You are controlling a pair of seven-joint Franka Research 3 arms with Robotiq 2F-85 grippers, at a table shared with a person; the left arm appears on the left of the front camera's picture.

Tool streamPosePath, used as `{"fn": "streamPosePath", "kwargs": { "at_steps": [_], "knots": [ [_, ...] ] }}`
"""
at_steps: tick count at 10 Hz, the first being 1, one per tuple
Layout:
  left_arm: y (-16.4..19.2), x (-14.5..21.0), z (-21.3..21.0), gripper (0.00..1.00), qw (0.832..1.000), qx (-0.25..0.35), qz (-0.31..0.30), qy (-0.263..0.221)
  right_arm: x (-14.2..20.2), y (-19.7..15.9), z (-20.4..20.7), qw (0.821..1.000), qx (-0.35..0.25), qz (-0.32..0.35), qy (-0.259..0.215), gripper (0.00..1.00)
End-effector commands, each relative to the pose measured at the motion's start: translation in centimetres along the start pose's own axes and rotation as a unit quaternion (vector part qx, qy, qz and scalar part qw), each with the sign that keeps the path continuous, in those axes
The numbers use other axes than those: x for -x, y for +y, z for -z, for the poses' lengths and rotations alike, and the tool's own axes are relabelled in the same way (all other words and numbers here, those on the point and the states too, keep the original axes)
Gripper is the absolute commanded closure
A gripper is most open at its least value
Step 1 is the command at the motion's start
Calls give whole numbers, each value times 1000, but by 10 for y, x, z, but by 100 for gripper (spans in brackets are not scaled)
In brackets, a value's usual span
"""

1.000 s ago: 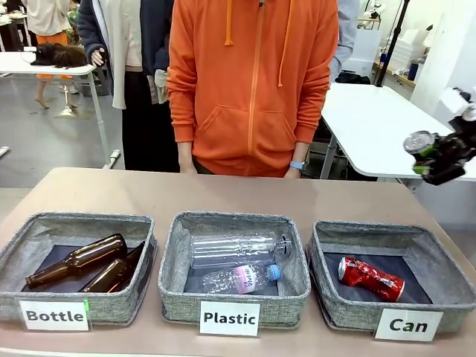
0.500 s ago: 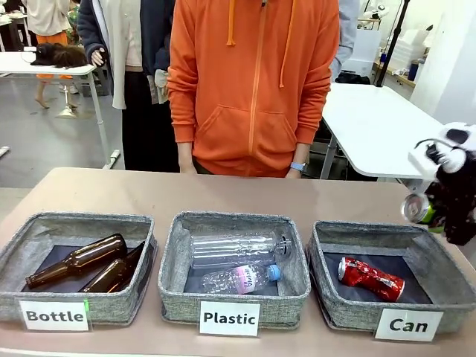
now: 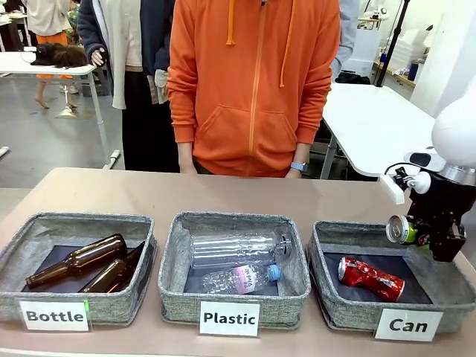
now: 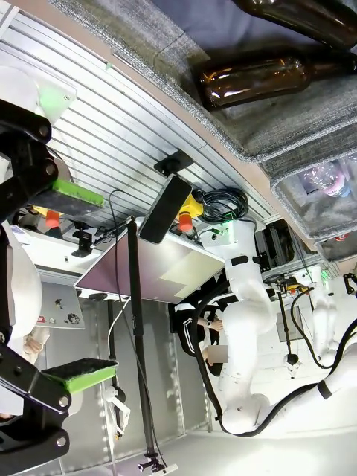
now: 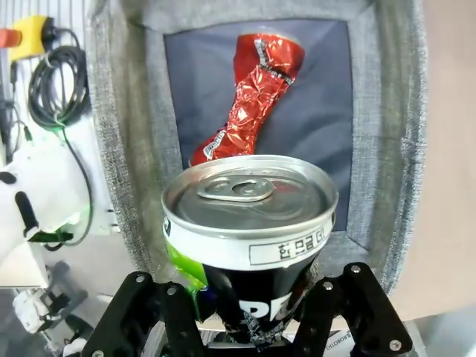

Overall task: Sort the can waste into the basket.
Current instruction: Pick up the can waste from the table and place it in the right Fabric basket.

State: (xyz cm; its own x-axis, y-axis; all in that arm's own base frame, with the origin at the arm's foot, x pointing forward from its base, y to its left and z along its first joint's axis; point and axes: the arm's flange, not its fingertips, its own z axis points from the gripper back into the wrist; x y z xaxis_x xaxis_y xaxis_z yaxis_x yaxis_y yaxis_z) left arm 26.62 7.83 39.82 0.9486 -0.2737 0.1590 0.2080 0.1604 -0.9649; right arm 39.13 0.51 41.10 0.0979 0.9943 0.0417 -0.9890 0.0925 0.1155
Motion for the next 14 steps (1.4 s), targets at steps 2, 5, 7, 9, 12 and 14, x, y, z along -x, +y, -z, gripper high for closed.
{"fn": "streamPosePath", "kwargs": {
  "at_steps": [2, 5, 7, 9, 12, 14],
  "knots": [
    [-1, 4, 1, 0, 1000, 3, 10, 4, -2, 2, -10, 1000, -3, -19, -12, 69],
    [-1, 4, 1, 0, 1000, 3, 10, 4, -1, 4, -8, 1000, -1, -16, -13, 0],
    [-1, 4, 1, 0, 1000, 3, 10, 4, -1, 5, -9, 1000, 6, -12, -17, 0],
    [-1, 4, 1, 0, 1000, 3, 10, 4, -3, 1, -12, 999, 11, -8, -30, 4],
    [-1, 4, 1, 0, 1000, 3, 10, 4, 4, -3, -19, 994, 1, -1, -109, 0],
    [-1, 4, 1, 0, 1000, 3, 10, 4, 2, -12, -34, 951, -18, 100, -293, 0]
  ]
}}
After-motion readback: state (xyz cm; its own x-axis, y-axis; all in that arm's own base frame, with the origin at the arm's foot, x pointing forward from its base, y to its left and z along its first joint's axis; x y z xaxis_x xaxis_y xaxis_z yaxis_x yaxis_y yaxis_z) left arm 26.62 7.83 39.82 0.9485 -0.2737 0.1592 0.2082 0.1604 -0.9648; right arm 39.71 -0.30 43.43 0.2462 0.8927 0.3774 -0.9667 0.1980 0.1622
